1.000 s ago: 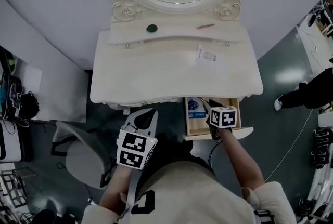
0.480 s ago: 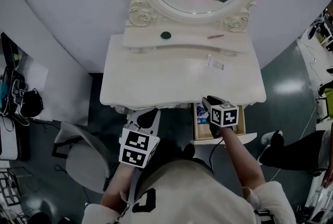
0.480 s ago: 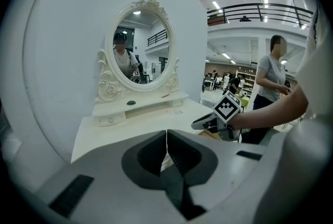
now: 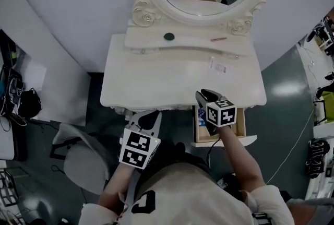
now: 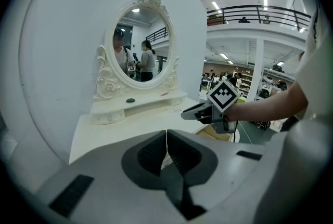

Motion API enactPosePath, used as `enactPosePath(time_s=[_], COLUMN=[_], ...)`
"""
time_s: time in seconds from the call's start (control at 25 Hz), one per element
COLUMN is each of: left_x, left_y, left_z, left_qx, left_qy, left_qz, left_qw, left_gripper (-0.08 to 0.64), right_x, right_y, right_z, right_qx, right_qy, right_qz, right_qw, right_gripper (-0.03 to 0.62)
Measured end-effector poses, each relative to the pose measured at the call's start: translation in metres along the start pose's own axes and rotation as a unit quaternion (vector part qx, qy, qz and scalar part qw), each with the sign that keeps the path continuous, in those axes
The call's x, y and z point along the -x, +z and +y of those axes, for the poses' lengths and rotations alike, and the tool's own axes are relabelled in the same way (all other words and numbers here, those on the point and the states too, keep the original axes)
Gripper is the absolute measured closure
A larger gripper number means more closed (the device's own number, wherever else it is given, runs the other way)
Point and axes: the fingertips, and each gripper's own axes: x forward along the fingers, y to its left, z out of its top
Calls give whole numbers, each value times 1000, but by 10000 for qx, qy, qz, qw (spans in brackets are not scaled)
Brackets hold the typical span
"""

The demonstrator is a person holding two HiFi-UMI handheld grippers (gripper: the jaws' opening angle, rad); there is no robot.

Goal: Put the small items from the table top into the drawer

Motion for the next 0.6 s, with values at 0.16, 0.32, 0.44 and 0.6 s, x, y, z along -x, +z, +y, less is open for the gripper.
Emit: enactPosePath(time_s=[0.16, 0.32, 0.44, 0.6], left_x=[-6, -8, -9, -14], left_y=[8, 14, 20, 23], left_z=[-6, -11, -16, -31], left_qx=[14, 41, 56, 43], left_qy=[107, 282, 431, 569], left_qz=[12, 36, 50, 145], left_qw=[9999, 9996, 9990, 9983], left_gripper=[502, 503, 503, 503], right_x=[-2, -3, -4, -9], right_y=[20, 33, 34, 27], right_z=[1, -4, -5, -8], right_qx=[173, 237, 262, 453], right_qy=[218, 413, 605, 903], right_qz=[-134, -245, -207, 98], right_qw=[9995, 9986, 9976, 9948], right_gripper=[485, 486, 486, 486])
